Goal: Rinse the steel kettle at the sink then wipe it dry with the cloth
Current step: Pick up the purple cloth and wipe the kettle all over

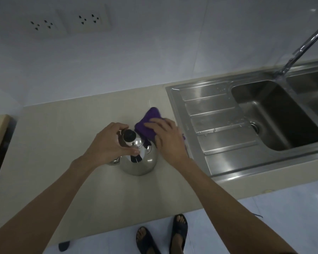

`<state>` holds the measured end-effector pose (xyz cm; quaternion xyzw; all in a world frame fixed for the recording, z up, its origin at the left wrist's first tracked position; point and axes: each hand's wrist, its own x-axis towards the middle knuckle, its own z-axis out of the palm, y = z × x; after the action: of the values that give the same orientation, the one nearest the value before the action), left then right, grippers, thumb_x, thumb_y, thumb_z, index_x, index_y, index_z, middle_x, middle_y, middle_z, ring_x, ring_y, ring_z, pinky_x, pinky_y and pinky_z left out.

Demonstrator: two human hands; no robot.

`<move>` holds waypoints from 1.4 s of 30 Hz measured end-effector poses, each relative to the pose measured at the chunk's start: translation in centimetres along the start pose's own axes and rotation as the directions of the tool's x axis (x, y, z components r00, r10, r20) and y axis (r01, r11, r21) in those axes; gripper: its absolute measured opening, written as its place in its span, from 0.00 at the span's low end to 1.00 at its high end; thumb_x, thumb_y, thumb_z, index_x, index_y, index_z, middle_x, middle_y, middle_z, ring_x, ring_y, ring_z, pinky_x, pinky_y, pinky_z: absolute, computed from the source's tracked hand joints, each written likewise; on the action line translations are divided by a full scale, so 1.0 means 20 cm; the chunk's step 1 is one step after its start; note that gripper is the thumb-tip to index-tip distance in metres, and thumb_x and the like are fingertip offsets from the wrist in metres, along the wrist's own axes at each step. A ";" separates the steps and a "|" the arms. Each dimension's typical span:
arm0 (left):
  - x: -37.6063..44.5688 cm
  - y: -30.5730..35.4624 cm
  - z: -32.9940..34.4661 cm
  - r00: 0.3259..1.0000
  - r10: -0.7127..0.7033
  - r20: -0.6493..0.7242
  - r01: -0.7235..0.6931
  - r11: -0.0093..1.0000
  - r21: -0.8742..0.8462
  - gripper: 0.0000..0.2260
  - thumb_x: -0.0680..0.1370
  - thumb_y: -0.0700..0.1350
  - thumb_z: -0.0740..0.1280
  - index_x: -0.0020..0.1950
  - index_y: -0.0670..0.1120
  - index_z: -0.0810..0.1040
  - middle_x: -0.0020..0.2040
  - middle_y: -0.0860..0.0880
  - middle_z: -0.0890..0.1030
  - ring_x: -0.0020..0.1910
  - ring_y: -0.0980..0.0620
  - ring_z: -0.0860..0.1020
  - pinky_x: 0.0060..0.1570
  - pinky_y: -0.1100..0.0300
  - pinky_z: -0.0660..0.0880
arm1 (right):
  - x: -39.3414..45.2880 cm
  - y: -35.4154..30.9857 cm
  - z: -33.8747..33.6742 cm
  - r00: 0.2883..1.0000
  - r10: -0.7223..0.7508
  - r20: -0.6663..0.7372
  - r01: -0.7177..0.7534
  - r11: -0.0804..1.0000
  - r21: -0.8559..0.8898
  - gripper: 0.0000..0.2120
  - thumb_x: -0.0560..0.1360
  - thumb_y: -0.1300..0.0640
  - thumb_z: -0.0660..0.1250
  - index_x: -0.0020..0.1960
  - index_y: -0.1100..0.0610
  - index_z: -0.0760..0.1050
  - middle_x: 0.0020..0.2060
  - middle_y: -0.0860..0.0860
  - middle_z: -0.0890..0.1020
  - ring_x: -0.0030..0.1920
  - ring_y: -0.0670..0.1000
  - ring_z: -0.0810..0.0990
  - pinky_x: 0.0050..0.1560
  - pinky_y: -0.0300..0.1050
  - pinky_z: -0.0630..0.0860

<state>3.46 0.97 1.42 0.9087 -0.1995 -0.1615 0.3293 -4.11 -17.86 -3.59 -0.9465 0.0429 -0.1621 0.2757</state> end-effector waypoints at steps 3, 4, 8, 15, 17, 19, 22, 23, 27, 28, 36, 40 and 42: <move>-0.01 0.00 -0.02 1.000 0.014 0.013 -0.014 1.000 -0.023 0.36 0.58 0.51 0.84 0.63 0.54 0.75 0.58 0.58 0.76 0.57 0.58 0.75 0.49 0.75 0.65 | 0.10 0.11 -0.06 0.980 0.201 0.012 -0.201 0.979 0.027 0.22 0.73 0.65 0.56 0.61 0.49 0.76 0.56 0.50 0.81 0.54 0.59 0.78 0.53 0.52 0.74; -0.01 0.00 -0.04 0.998 0.036 0.057 -0.035 0.999 -0.023 0.35 0.58 0.51 0.84 0.62 0.57 0.75 0.58 0.59 0.76 0.57 0.59 0.74 0.52 0.74 0.65 | 0.10 0.07 -0.07 0.989 0.142 0.028 -0.143 0.990 0.010 0.22 0.72 0.66 0.57 0.60 0.49 0.78 0.55 0.50 0.82 0.53 0.58 0.79 0.52 0.52 0.74; 0.03 0.00 -0.14 0.954 0.104 0.282 -0.134 0.987 0.087 0.36 0.56 0.55 0.83 0.61 0.63 0.74 0.59 0.66 0.75 0.57 0.76 0.71 0.74 0.60 0.49 | 0.01 -0.06 -0.06 0.997 0.027 0.075 -0.045 0.969 0.243 0.19 0.72 0.65 0.56 0.56 0.52 0.78 0.51 0.51 0.83 0.50 0.55 0.78 0.52 0.51 0.73; 0.14 0.12 -0.18 0.912 0.080 0.402 -0.177 0.962 0.210 0.38 0.63 0.50 0.81 0.70 0.60 0.70 0.62 0.69 0.69 0.69 0.62 0.60 0.74 0.57 0.39 | -0.19 0.21 -0.08 0.848 0.415 0.329 -0.529 0.638 0.560 0.18 0.75 0.66 0.53 0.42 0.51 0.79 0.34 0.49 0.79 0.36 0.49 0.75 0.39 0.44 0.71; 0.16 0.16 -0.19 0.904 0.058 0.424 -0.187 0.945 0.269 0.39 0.64 0.49 0.81 0.72 0.60 0.68 0.68 0.64 0.71 0.75 0.53 0.56 0.73 0.56 0.45 | -0.20 0.16 -0.11 0.902 0.337 0.271 -0.431 0.744 0.510 0.15 0.75 0.64 0.54 0.47 0.50 0.77 0.40 0.49 0.80 0.39 0.49 0.77 0.41 0.43 0.73; 0.18 0.14 -0.18 0.904 0.061 0.423 -0.192 0.942 0.274 0.39 0.65 0.48 0.80 0.72 0.62 0.67 0.71 0.61 0.70 0.77 0.49 0.55 0.66 0.61 0.50 | -0.24 0.08 -0.11 0.960 0.255 0.114 -0.277 0.817 0.506 0.16 0.73 0.62 0.57 0.56 0.49 0.75 0.51 0.48 0.79 0.49 0.48 0.77 0.49 0.39 0.74; 0.19 0.06 -0.17 0.901 0.147 0.409 -0.220 0.966 0.136 0.37 0.65 0.46 0.81 0.69 0.65 0.69 0.72 0.63 0.70 0.76 0.53 0.61 0.75 0.58 0.47 | -0.40 0.07 -0.05 0.969 0.244 0.040 -0.233 0.851 0.470 0.19 0.73 0.61 0.59 0.60 0.46 0.71 0.56 0.46 0.75 0.52 0.48 0.76 0.50 0.42 0.75; 0.18 0.03 -0.17 0.908 0.182 0.377 -0.230 0.969 0.086 0.37 0.65 0.44 0.81 0.68 0.65 0.69 0.71 0.62 0.71 0.74 0.54 0.65 0.77 0.53 0.50 | -0.43 0.10 -0.05 0.961 0.263 0.087 -0.271 0.824 0.498 0.18 0.72 0.62 0.59 0.58 0.45 0.71 0.52 0.47 0.76 0.49 0.48 0.77 0.47 0.45 0.75; 0.01 0.01 -0.03 0.966 0.249 -0.072 -0.247 0.969 0.029 0.35 0.64 0.37 0.80 0.66 0.61 0.75 0.63 0.58 0.77 0.62 0.50 0.75 0.65 0.69 0.66 | -0.30 0.14 -0.15 0.958 0.282 0.042 -0.261 0.809 0.526 0.22 0.71 0.67 0.60 0.59 0.47 0.75 0.53 0.48 0.79 0.51 0.46 0.78 0.50 0.43 0.76; -0.08 0.02 0.05 0.947 0.200 -0.251 -0.199 0.980 0.032 0.29 0.65 0.37 0.79 0.64 0.54 0.77 0.59 0.56 0.77 0.57 0.50 0.76 0.61 0.68 0.68 | -0.22 0.12 -0.17 0.958 0.286 -0.020 -0.227 0.801 0.554 0.24 0.72 0.70 0.60 0.62 0.50 0.75 0.57 0.49 0.78 0.55 0.46 0.77 0.54 0.40 0.75; -0.29 0.25 0.45 0.917 -0.398 -0.008 0.338 0.790 -0.512 0.17 0.74 0.59 0.70 0.32 0.49 0.84 0.34 0.49 0.85 0.41 0.49 0.84 0.50 0.51 0.80 | -0.24 0.18 -0.04 0.979 0.135 0.153 -0.196 0.834 0.516 0.23 0.66 0.73 0.64 0.57 0.56 0.80 0.56 0.49 0.77 0.58 0.41 0.76 0.58 0.39 0.73; -0.26 0.20 0.48 0.908 -0.417 0.028 0.336 0.688 -0.643 0.18 0.69 0.62 0.69 0.41 0.48 0.85 0.42 0.46 0.86 0.46 0.45 0.84 0.57 0.42 0.77 | -0.14 0.08 -0.04 0.998 0.030 0.061 -0.058 0.836 0.546 0.24 0.71 0.74 0.63 0.62 0.57 0.77 0.62 0.53 0.75 0.64 0.45 0.73 0.64 0.40 0.72; -0.29 0.14 0.45 0.916 -0.401 0.011 0.326 0.728 -0.603 0.22 0.66 0.67 0.68 0.42 0.50 0.84 0.42 0.47 0.86 0.47 0.46 0.84 0.57 0.44 0.78 | -0.18 0.11 0.01 0.998 -0.008 0.063 -0.026 0.856 0.516 0.23 0.69 0.76 0.63 0.60 0.59 0.78 0.62 0.54 0.74 0.63 0.46 0.73 0.64 0.45 0.74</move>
<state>-6.11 -3.08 -2.39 0.7889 0.0631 -0.2221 0.5695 -7.45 -19.05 -5.92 -0.8422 -0.0065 -0.1365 0.5215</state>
